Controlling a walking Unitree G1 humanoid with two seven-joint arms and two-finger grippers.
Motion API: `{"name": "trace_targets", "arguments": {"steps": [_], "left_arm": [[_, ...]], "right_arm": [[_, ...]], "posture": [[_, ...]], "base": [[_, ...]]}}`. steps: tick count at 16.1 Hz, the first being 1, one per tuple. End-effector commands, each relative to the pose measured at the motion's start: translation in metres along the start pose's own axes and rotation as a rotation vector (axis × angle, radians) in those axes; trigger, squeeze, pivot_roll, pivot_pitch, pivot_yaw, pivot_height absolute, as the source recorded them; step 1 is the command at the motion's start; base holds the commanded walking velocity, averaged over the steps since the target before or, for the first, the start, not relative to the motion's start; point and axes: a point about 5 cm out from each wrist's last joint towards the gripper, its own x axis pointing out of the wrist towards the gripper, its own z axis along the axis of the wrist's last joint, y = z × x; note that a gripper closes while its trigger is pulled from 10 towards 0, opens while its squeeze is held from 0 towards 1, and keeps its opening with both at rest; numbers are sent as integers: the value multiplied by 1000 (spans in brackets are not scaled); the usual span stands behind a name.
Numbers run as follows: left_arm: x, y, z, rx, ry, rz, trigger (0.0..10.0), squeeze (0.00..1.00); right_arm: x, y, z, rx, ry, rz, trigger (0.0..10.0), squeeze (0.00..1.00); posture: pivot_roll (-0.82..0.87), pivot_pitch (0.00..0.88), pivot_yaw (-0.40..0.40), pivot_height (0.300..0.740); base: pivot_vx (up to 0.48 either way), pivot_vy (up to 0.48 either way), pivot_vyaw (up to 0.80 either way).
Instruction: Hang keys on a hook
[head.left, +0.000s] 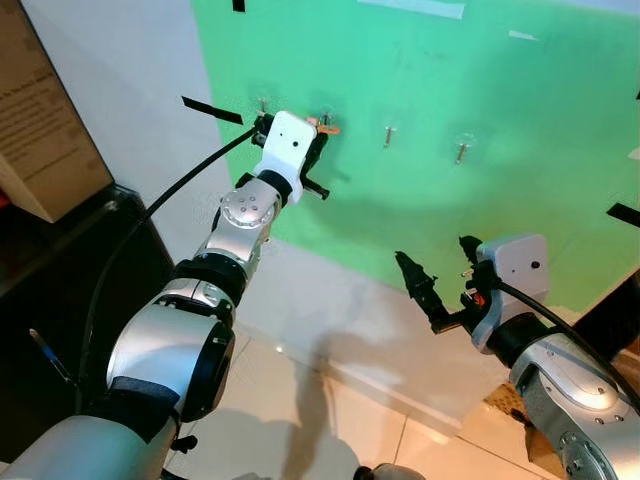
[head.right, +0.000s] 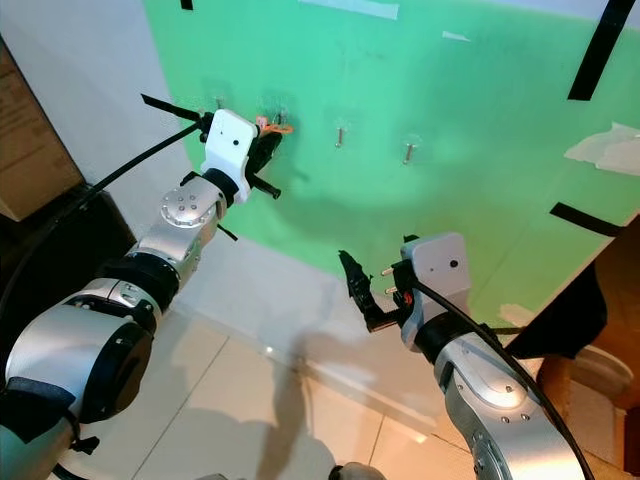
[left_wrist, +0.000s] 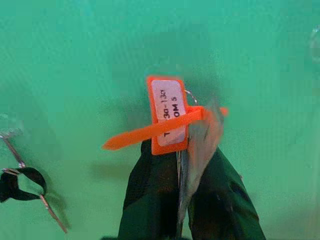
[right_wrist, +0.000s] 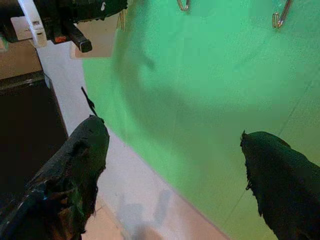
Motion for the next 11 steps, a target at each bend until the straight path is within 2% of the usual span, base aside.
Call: {"name": "trace_targets", "arguments": {"steps": [1, 5, 11], "left_arm": [[-4, 5, -6, 2, 35, 0, 10000, 0], [-6, 4, -14, 6, 80, -6, 10000, 0], [-8, 2, -17, -3, 84, -6, 10000, 0]], "right_arm": [[-2, 1, 3, -3, -7, 11, 10000, 0], [-1, 0, 5, -5, 2, 18, 10000, 0], [-1, -3, 6, -13, 9, 21, 10000, 0]], "posture": [[-316, 56, 8, 740], [-323, 66, -7, 740], [-327, 61, -17, 740]], "base": [[0, 0, 0], [0, 0, 0], [0, 0, 0]]}}
